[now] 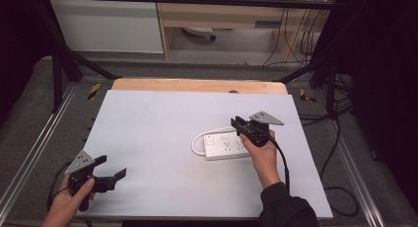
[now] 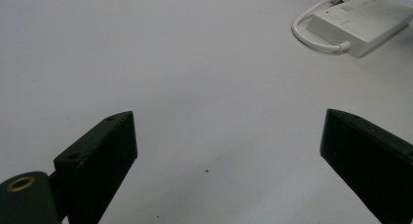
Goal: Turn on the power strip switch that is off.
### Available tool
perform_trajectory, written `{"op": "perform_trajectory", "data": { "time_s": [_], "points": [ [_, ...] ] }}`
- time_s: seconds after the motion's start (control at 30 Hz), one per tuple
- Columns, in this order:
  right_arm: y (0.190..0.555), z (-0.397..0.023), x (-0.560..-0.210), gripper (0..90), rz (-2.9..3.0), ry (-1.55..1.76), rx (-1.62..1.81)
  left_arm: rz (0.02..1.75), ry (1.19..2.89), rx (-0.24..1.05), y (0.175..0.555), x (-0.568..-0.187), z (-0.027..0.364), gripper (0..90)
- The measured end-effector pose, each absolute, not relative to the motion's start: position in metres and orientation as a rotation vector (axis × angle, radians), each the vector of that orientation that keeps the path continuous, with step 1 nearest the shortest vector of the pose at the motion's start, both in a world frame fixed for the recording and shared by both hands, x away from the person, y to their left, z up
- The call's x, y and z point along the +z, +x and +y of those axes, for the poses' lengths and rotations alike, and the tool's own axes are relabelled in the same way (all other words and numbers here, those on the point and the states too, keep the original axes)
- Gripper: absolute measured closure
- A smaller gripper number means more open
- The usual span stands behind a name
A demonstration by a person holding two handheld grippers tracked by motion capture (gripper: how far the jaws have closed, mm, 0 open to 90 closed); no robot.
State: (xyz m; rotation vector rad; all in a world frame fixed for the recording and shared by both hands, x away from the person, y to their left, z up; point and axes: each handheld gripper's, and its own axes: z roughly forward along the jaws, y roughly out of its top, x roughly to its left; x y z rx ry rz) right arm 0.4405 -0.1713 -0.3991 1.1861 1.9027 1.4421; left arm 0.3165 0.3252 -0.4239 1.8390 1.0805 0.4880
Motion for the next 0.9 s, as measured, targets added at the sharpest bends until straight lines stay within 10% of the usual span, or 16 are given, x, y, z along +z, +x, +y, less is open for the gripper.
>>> {"op": "perform_trajectory", "data": {
  "time_s": [0.9],
  "points": [
    [0.444,-0.149,-0.419,90.0,2.004,1.166,1.378,1.076,1.840,0.486,0.317,-0.423,0.325,6.6]
  ]
}}
